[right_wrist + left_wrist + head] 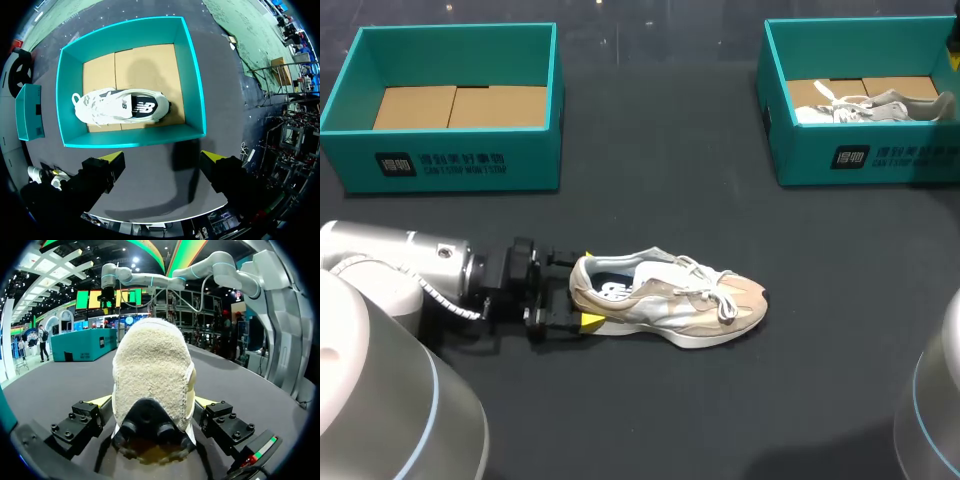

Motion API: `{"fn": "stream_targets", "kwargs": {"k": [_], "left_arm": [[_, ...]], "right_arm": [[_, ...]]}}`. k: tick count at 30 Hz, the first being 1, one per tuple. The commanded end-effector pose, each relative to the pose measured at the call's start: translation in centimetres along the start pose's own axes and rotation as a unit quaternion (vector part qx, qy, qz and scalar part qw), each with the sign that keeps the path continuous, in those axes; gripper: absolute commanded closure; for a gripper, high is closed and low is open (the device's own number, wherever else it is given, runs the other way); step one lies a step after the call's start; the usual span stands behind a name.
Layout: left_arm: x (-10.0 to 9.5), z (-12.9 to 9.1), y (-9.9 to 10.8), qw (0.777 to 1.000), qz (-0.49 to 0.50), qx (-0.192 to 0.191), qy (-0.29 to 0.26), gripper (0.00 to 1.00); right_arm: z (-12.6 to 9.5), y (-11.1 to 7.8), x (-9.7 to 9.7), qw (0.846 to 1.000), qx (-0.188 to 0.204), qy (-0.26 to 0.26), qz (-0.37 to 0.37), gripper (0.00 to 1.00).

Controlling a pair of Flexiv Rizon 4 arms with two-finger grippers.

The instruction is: Take the shoe out of the shoebox, open the shoe tongue, remove and reinsert the insole, then place the shoe into the shoebox

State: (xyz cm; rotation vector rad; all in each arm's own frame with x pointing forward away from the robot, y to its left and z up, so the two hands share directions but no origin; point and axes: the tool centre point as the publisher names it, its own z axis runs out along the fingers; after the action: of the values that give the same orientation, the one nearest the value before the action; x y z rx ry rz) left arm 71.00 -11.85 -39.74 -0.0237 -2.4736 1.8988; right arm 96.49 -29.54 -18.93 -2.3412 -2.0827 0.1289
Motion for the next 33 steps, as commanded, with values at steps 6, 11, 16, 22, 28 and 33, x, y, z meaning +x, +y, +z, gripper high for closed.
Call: {"fn": "stream_targets", "kwargs": {"k": [6, 11, 16, 22, 28, 33], "left_arm": [[-0.6, 1.2, 0.5, 1.0, -0.003, 0.003, 0.02, 0.0], [-0.5, 1.5, 0.3, 1.0, 0.0, 0.003, 0.025, 0.0], [-0.3, 1.7, 0.2, 1.0, 0.004, 0.002, 0.026, 1.0], [0.0, 1.8, 0.1, 1.0, 0.007, -0.001, 0.025, 1.0], [0.2, 1.6, 0.1, 1.0, 0.006, -0.003, 0.019, 1.0], [0.4, 1.6, 0.2, 1.0, 0.003, -0.002, 0.018, 1.0]], "right_arm": [[0.0, 0.0, 0.0, 1.0, 0.0, 0.0, 0.0, 0.0], [0.0, 0.0, 0.0, 1.0, 0.0, 0.0, 0.0, 0.0], [0.0, 0.0, 0.0, 1.0, 0.0, 0.0, 0.0, 0.0], [0.0, 0.0, 0.0, 1.0, 0.0, 0.0, 0.0, 0.0], [0.0, 0.0, 0.0, 1.0, 0.0, 0.0, 0.0, 0.0], [0.0, 0.0, 0.0, 1.0, 0.0, 0.0, 0.0, 0.0]]}}
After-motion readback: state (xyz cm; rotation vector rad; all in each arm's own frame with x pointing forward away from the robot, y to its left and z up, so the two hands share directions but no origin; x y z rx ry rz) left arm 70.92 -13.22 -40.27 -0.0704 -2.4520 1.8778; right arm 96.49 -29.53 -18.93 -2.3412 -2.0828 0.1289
